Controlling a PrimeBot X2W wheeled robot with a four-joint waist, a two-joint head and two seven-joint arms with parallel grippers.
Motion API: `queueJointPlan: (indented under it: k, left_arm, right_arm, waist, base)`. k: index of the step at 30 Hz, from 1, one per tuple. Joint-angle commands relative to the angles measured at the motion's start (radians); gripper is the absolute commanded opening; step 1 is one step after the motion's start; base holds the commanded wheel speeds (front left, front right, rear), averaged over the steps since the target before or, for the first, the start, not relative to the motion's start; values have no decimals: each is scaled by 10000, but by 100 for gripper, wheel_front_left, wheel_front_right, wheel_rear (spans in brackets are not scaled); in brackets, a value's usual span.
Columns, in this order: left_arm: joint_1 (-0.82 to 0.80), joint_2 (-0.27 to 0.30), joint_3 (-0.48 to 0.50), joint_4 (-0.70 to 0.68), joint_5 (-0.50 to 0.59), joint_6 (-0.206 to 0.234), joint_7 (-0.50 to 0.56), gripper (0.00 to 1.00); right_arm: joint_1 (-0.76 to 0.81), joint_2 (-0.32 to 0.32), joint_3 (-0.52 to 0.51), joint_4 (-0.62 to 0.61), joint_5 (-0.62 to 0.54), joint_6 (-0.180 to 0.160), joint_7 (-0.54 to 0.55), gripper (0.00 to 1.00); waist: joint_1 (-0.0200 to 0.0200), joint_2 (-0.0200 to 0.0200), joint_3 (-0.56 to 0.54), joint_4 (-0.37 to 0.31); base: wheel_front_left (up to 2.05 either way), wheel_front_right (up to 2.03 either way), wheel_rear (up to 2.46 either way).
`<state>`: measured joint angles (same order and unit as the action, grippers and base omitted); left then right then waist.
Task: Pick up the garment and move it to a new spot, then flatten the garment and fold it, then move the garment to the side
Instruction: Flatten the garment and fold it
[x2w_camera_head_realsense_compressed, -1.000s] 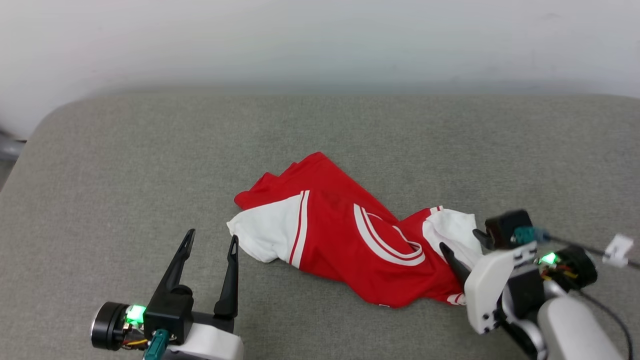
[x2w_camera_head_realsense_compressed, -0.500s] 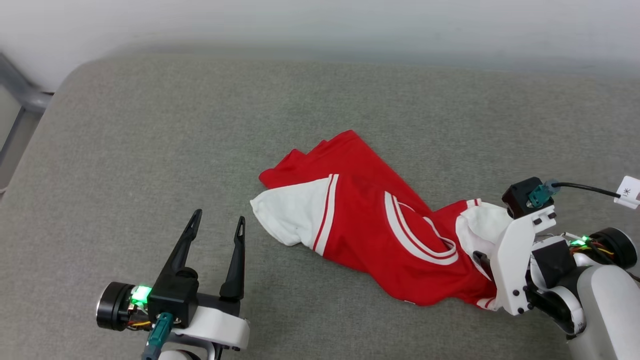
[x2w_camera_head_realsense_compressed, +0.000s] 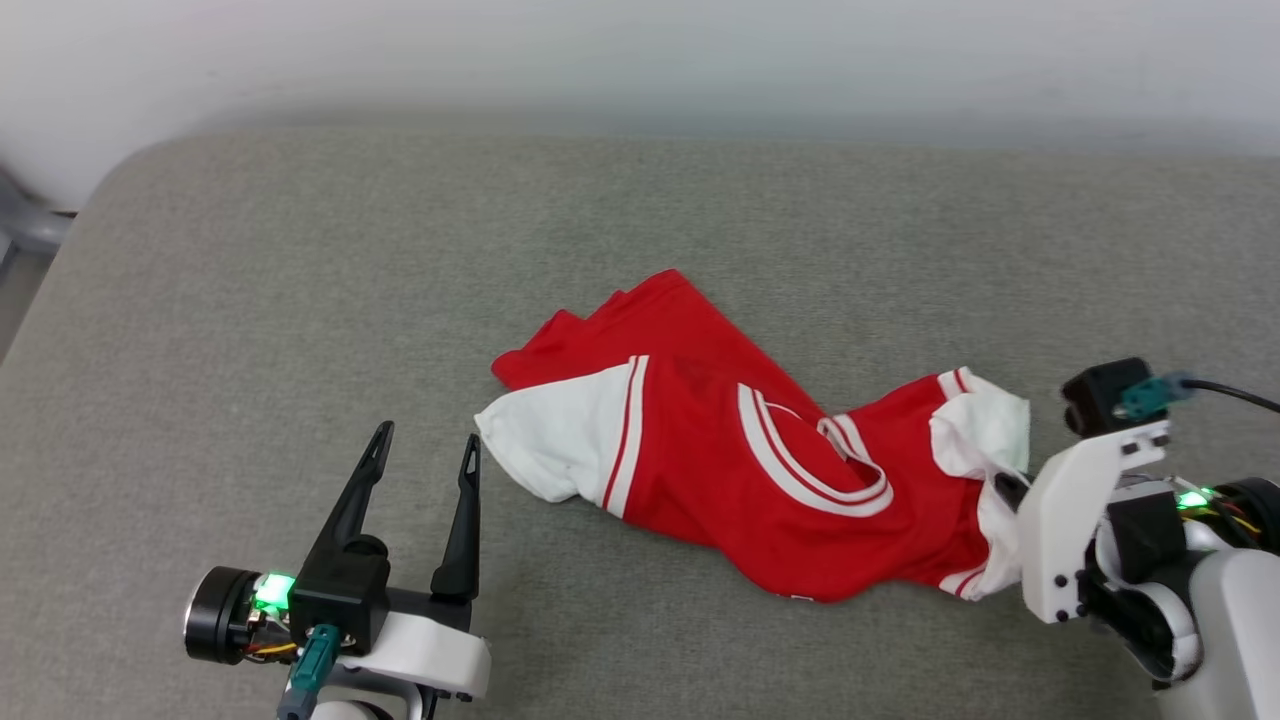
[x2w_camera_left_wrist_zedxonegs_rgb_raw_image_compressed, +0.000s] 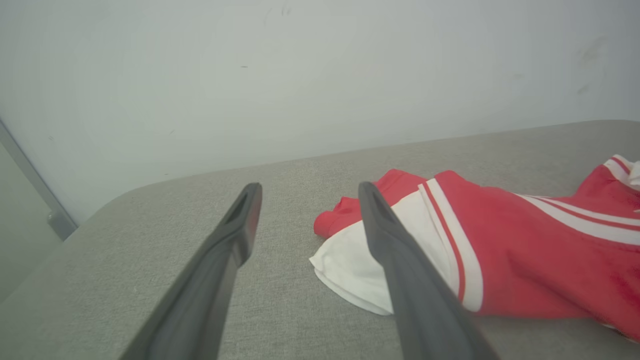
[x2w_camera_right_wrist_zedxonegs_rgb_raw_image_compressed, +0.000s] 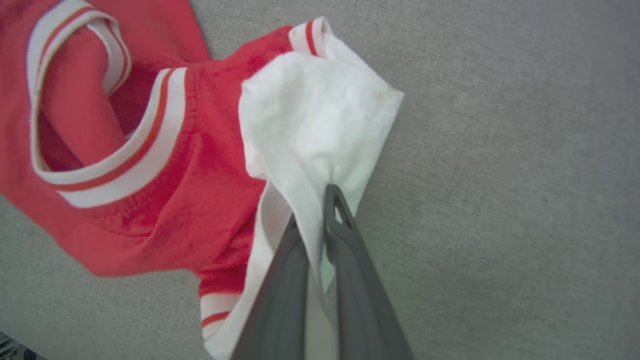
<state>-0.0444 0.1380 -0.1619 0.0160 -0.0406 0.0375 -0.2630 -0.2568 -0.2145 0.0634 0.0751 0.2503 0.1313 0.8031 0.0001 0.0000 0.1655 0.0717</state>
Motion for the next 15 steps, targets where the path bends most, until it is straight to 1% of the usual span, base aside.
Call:
queueJointPlan:
  k: [1, 7, 9, 11, 13, 15]
  left_arm:
    - [118, -40, 27, 1, 23, -10, -27, 100]
    - [187, -55, 136, 12, 79, -72, -27, 100]
    - [194, -60, 166, 15, 100, -95, -27, 100]
    - [215, -64, 197, 14, 112, -89, -27, 100]
    - [244, -59, 226, 15, 129, -96, -27, 100]
    - [265, -55, 241, 23, 115, -111, -27, 100]
  right_arm:
    - [208, 110, -192, -61, 107, -10, -116, 0]
    - [684, 612, -1646, -26, 665, -9, -634, 0]
    - [840, 710, -2189, 120, 617, -10, -881, 0]
    - [1014, 844, -2615, 336, 455, -10, -1108, 33]
    - [1099, 986, -3065, 529, 254, -10, -1383, 100]
    - [1107, 1099, -3447, 699, -72, -10, -1682, 100]
  waist:
    - [-1, 0, -114, -166]
    - [-1, 0, -237, -452]
    - [-1, 0, -251, -502]
    - [-1, 0, -257, -536]
    - [-1, 0, -263, -567]
    - [-1, 0, -265, -587]
  base:
    - [0, 0, 0]
    - [0, 0, 0]
    - [0, 0, 0]
    - [0, 0, 0]
    - [0, 0, 0]
    - [0, 0, 0]
